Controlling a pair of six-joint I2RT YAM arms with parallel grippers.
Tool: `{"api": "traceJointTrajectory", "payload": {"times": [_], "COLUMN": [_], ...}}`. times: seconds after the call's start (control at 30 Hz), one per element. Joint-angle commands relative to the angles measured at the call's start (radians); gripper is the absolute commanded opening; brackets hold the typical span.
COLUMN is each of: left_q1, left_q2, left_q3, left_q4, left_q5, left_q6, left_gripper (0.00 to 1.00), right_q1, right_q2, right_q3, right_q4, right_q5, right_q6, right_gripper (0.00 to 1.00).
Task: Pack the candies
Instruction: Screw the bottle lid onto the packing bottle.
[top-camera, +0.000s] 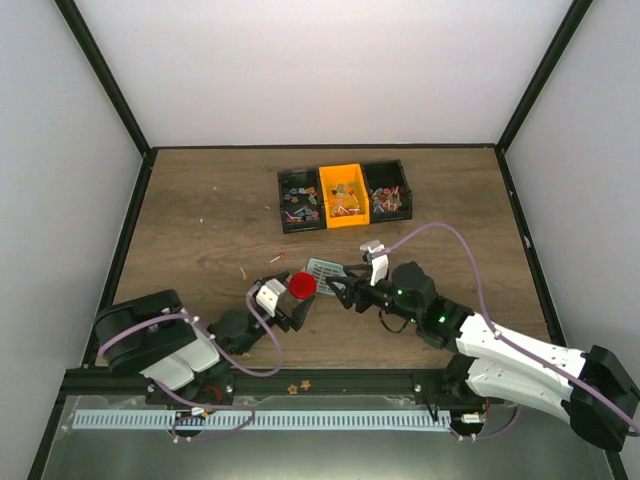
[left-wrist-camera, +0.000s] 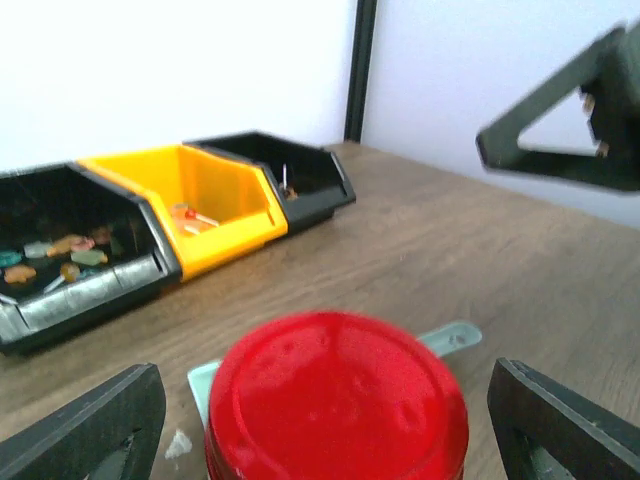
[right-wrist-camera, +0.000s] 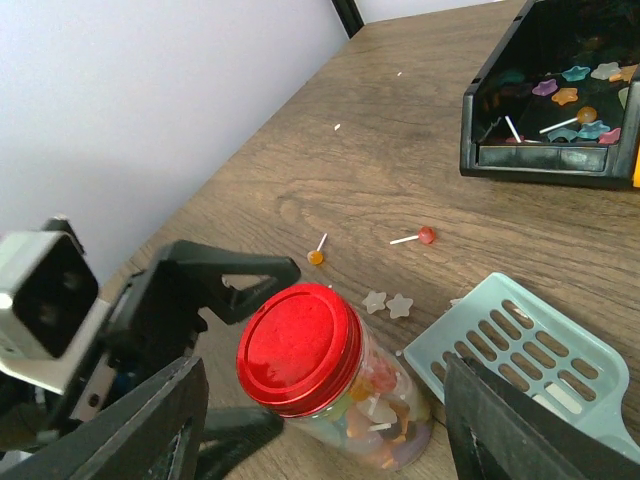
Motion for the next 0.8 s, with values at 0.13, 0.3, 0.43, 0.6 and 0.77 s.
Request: {"api": "traceJointTrajectory", "payload": {"times": [0.13,0.3,0.43,0.6,0.77], "left_q1": [-0.004,-0.005,-0.004,-0.002,-0.001], "left_q2": [-0.108,-0.068,-0.053,-0.011,0.046], "left_q3": [-0.185,-0.152,-0.139,-0.099,-0.082], "left_q4": [-0.079,-0.080,-0.085,-0.110,-0.071], "left_q5": [-0.015,-0.013,-0.014,-0.015,-0.015], "left_q6": [0.009,0.025,0.033,0.048,0.053], "left_gripper": [0.89,0.87,0.85,0.85,0.84], "right_q1": [-0.007,-0.007,-0.008,-0.007,-0.008], "right_q2": [-0.003,0.000,-0.002,0.007,0.022], "right_q3": [0.010,0.018,0.013,0.015,0.023], "right_q4": [0.028,0.024,0.024,0.025,0.031], "right_q5": [0.004,0.001,0.007,0.009,0.004], "right_q6": [-0.010,-0.015,-0.015,-0.020,-0.021], "right_gripper": [0.66,0.66,0.66,0.66,0.66]}}
